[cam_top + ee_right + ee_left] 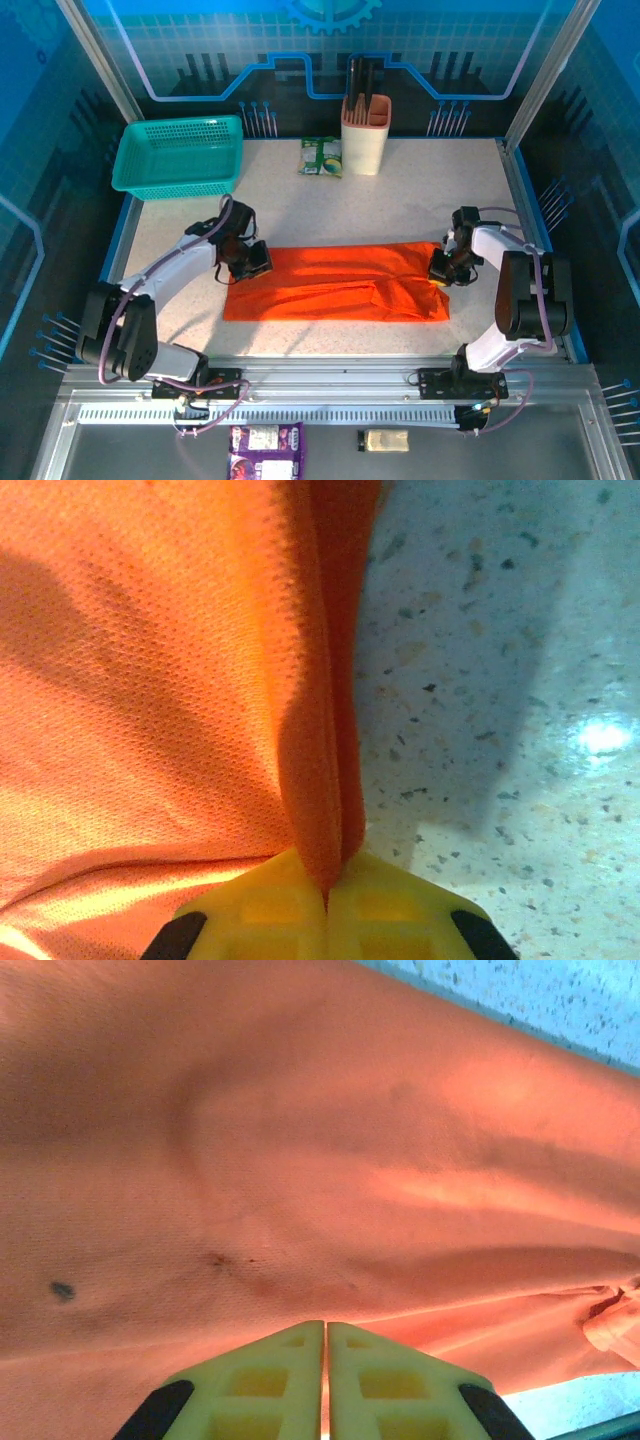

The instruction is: Fold the inside-out t-shirt

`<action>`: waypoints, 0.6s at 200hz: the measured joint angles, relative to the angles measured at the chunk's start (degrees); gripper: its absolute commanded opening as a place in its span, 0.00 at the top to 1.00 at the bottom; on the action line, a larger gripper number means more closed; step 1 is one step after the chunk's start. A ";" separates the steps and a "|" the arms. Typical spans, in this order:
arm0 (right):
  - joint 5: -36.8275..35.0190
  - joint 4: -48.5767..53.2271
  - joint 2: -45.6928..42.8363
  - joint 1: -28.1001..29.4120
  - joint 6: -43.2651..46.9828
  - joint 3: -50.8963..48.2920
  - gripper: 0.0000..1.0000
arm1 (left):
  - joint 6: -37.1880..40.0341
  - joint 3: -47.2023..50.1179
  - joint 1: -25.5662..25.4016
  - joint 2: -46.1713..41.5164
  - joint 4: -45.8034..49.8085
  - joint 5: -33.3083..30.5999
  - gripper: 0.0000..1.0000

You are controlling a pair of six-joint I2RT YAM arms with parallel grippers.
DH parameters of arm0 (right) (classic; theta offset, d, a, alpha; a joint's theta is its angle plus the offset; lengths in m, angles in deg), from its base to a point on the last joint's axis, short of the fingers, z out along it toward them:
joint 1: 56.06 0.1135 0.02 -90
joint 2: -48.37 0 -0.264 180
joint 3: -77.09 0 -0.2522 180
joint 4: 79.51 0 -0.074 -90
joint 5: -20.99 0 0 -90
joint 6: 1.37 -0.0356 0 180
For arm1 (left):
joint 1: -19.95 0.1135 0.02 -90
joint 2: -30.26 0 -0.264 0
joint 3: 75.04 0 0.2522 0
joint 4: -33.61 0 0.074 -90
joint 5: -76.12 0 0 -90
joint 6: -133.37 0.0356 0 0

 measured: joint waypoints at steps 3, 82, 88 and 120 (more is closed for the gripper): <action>-0.33 0.31 0.00 -0.13 0.02 0.20 1.00 | 0.04 0.04 0.48 -0.33 0.13 -0.11 0.90; -19.39 9.70 2.14 -2.89 1.75 16.96 1.00 | 1.99 4.70 7.04 -2.89 2.03 -1.95 1.00; -20.90 10.27 2.60 -2.97 1.79 18.01 1.00 | 1.92 4.85 7.04 -2.16 1.68 -1.31 1.00; -27.23 13.07 3.98 -3.28 2.60 21.57 1.00 | 0.57 6.40 5.75 0.81 -2.10 2.14 1.00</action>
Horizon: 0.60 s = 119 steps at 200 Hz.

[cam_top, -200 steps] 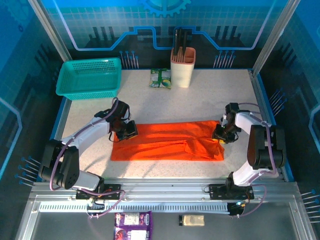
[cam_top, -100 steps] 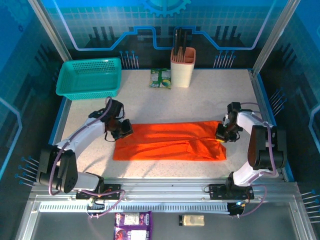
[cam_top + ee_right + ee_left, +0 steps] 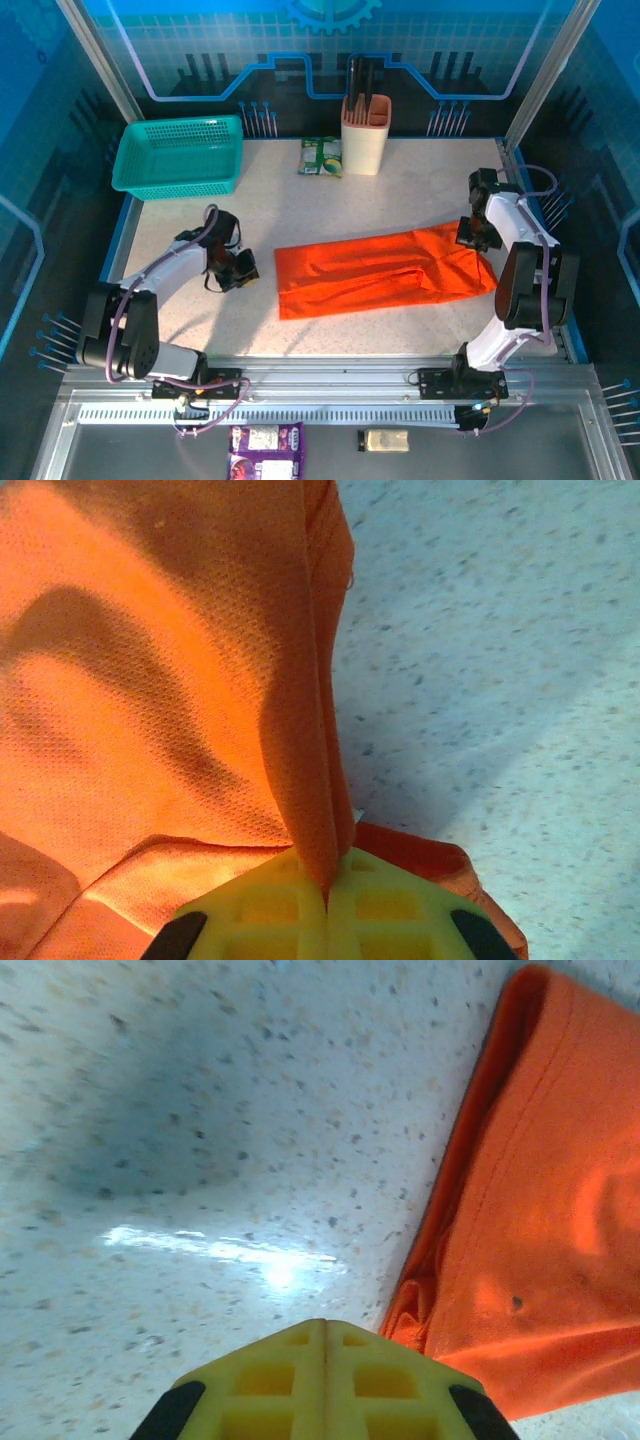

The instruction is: Fold the inside-out t-shirt

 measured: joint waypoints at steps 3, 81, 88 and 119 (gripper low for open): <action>-0.22 0.15 0.00 -0.07 -0.02 0.20 1.00 | -0.37 0.15 -0.33 0.22 -0.57 0.48 1.00; -2.47 3.89 -1.22 0.48 1.07 1.25 1.00 | -7.89 2.47 -9.68 8.70 -13.84 5.88 1.00; -2.47 4.37 -1.95 1.14 1.05 1.25 1.00 | -8.22 2.73 -9.81 9.01 -14.60 5.97 1.00; -0.26 6.49 -5.75 6.10 -0.02 0.79 1.00 | -9.70 3.67 -9.86 10.01 -17.14 7.02 1.00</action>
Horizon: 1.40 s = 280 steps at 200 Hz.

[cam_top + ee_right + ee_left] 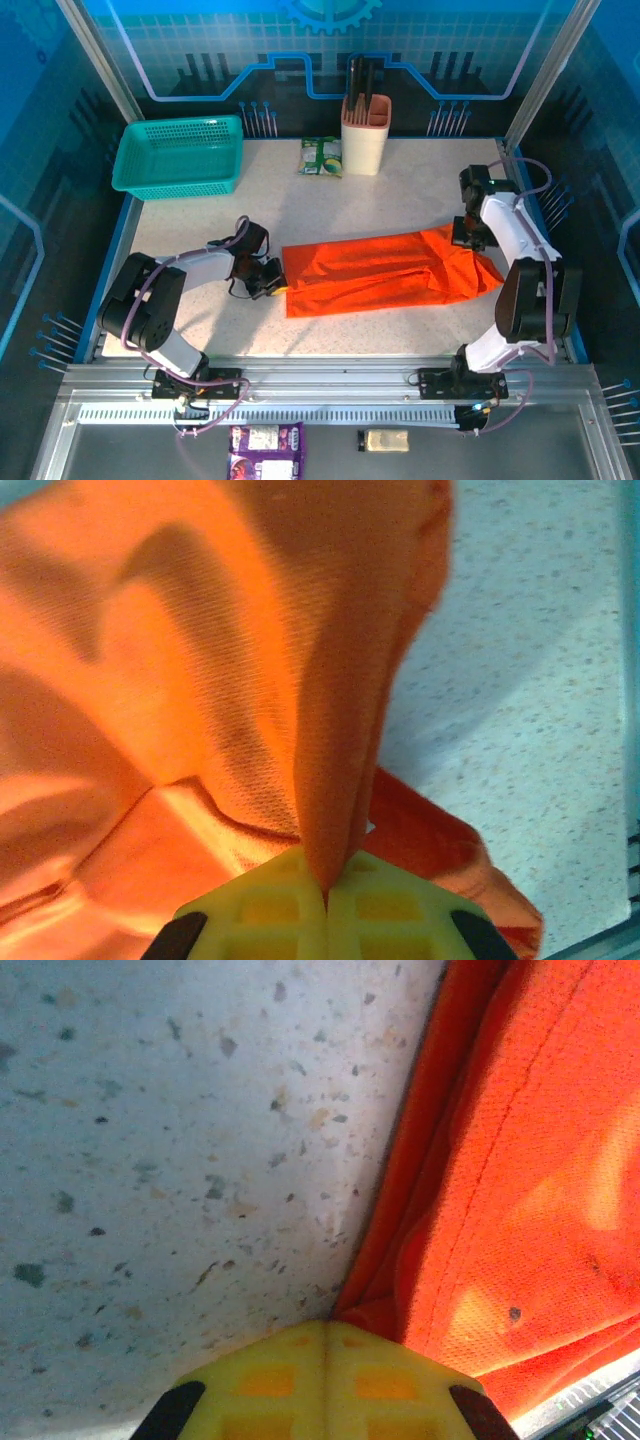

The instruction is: Fold the inside-out t-shirt

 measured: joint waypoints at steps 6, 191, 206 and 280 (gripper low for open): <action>0.87 0.39 -0.90 1.33 -0.39 -0.44 1.00 | -0.13 0.17 0.00 0.00 -0.26 0.15 1.00; 22.71 -3.69 16.57 46.82 -25.81 16.02 1.00 | -0.13 2.91 1.03 0.20 -5.18 3.32 1.00; 24.04 -4.94 19.12 47.54 -26.53 18.40 1.00 | -0.13 3.28 1.05 0.09 -5.79 3.34 1.00; 28.74 -6.36 27.82 47.87 -27.74 27.54 1.00 | -0.13 4.02 1.29 0.04 -7.15 3.98 1.00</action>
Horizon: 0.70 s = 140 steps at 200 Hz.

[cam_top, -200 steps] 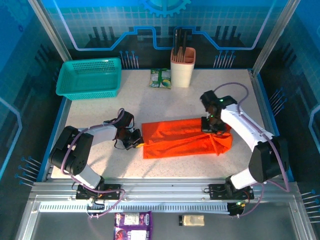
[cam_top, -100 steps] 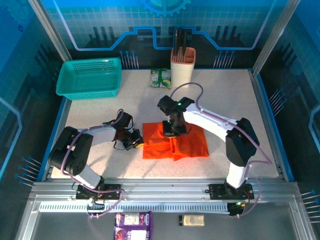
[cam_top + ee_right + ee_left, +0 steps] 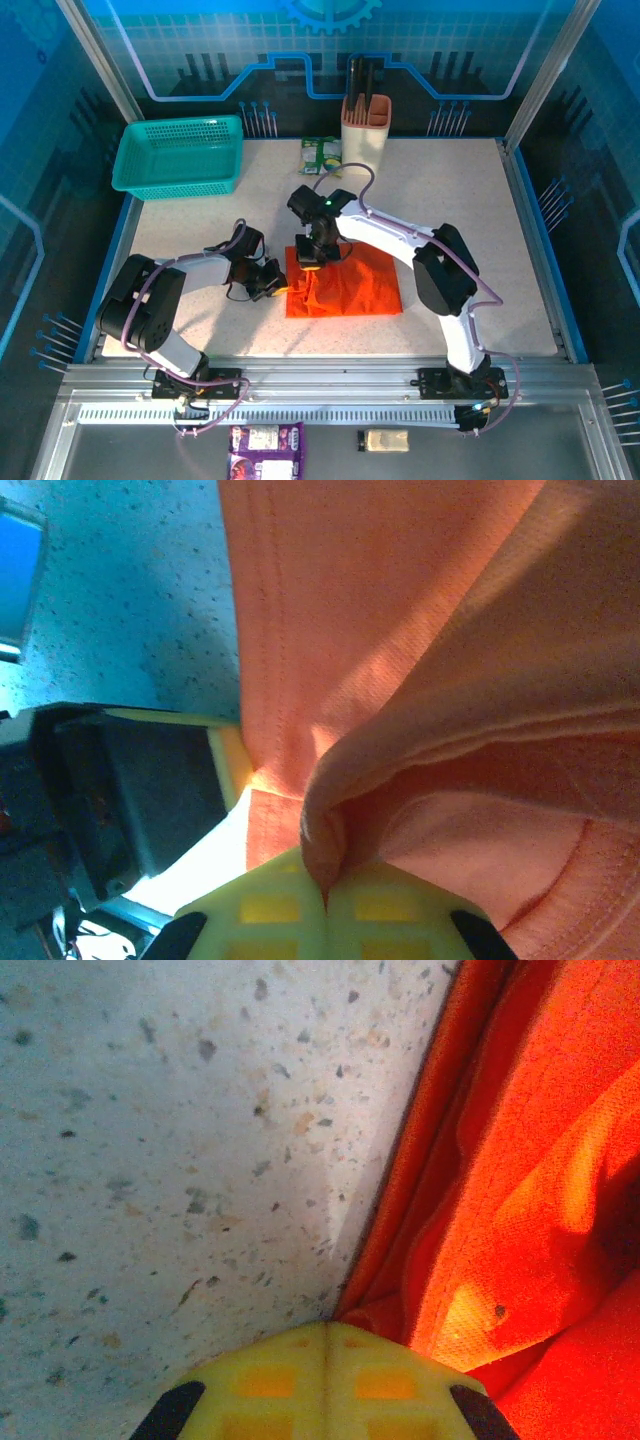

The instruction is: Fold the inside-out t-shirt

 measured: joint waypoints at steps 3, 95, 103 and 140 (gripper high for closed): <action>0.15 0.04 0.28 0.00 0.00 0.33 1.00 | 0.02 0.00 0.00 0.00 0.00 0.00 1.00; 1.55 0.26 6.95 0.74 0.02 6.23 0.70 | 0.04 0.00 0.00 -0.26 0.09 -0.07 1.00; 1.68 0.37 7.34 0.74 0.37 6.93 0.63 | 0.07 0.00 0.00 -0.57 0.22 -0.22 1.00; 1.60 1.33 6.43 0.79 1.14 8.22 0.55 | 0.79 -0.04 -0.81 -2.78 2.80 -3.32 1.00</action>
